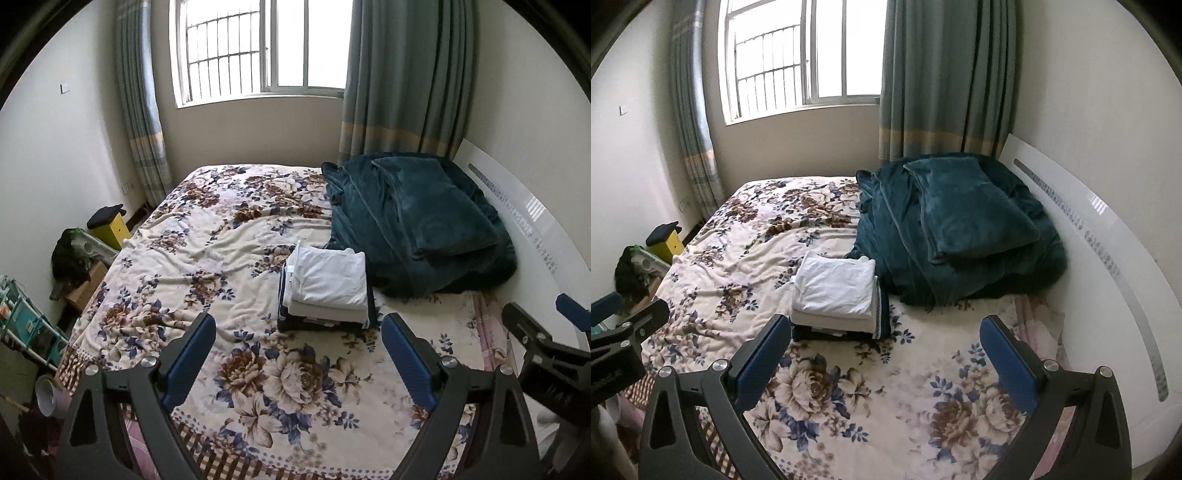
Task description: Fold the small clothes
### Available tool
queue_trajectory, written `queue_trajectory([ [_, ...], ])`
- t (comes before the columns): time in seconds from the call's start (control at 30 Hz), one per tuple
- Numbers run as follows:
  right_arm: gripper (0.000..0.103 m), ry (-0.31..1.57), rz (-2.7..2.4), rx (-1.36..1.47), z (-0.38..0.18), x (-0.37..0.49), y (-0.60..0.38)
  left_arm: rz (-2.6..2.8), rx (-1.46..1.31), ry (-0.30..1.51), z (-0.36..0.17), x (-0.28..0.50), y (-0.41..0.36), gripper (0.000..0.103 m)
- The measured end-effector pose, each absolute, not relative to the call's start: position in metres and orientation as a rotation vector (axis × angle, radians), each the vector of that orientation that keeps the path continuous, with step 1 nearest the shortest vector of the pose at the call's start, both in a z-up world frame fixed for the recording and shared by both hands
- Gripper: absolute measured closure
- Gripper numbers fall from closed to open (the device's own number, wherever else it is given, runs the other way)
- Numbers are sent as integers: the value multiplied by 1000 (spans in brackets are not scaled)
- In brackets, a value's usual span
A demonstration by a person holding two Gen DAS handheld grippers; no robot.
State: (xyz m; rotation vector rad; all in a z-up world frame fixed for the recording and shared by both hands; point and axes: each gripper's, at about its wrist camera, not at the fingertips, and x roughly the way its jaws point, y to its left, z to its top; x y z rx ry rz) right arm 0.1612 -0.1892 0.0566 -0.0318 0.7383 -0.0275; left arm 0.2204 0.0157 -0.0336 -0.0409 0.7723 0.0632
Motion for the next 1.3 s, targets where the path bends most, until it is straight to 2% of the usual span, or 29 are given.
queue_trajectory([
  [0.03,0,742,-23,-33,58,157,-189,61,-42,773,-33,219,16,2],
  [0.07,0,743,-19,-34,58,157,-188,59,-43,774,-32,218,15,0],
  [1.3,0,705,20,-15,83,143,-187,77,-21,718,-8,197,14,0],
])
